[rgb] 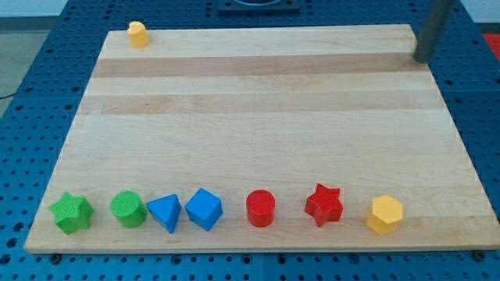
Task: Point your arm to the bottom right of the hexagon
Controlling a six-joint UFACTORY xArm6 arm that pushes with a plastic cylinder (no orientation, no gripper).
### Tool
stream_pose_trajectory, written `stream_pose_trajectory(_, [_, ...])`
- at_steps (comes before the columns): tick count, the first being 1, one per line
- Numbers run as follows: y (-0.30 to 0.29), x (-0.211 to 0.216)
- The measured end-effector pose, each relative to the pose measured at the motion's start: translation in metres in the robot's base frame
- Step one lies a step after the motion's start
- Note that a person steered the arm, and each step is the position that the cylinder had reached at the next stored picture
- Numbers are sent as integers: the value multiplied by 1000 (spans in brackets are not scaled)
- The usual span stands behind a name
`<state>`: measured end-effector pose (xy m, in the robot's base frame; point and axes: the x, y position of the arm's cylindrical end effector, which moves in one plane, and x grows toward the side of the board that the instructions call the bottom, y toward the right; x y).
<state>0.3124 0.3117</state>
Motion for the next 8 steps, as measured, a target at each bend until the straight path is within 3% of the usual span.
stream_pose_trajectory(1, [34,36])
stream_pose_trajectory(2, [32,126])
stream_pose_trajectory(3, [27,246])
stream_pose_trajectory(4, [12,303])
stream_pose_trajectory(6, [-89,306])
stream_pose_trajectory(8, [-123,307])
